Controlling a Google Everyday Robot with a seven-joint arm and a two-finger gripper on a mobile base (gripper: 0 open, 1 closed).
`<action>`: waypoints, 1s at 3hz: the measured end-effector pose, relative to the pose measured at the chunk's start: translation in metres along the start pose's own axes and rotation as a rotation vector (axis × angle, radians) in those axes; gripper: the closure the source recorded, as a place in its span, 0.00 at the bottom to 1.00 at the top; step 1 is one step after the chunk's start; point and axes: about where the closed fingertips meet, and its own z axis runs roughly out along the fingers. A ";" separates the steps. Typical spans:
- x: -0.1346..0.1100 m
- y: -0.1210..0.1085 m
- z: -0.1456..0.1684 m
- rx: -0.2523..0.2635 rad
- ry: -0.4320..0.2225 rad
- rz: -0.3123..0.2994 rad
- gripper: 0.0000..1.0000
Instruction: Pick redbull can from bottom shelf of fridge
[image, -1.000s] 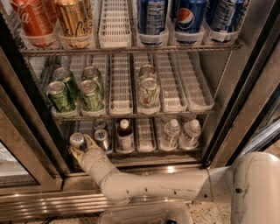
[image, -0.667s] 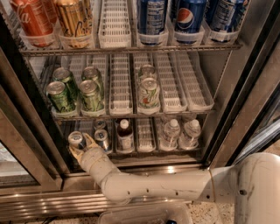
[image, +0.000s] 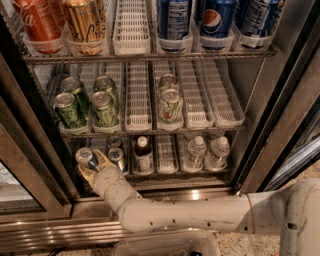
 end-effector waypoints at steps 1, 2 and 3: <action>-0.010 -0.001 -0.022 0.014 0.005 -0.028 1.00; -0.013 -0.005 -0.044 0.025 0.019 -0.032 1.00; -0.015 -0.013 -0.063 0.045 0.030 -0.036 1.00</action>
Offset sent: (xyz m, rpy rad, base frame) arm -0.0511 -0.0527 0.0155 -0.0444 -0.0032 -0.0499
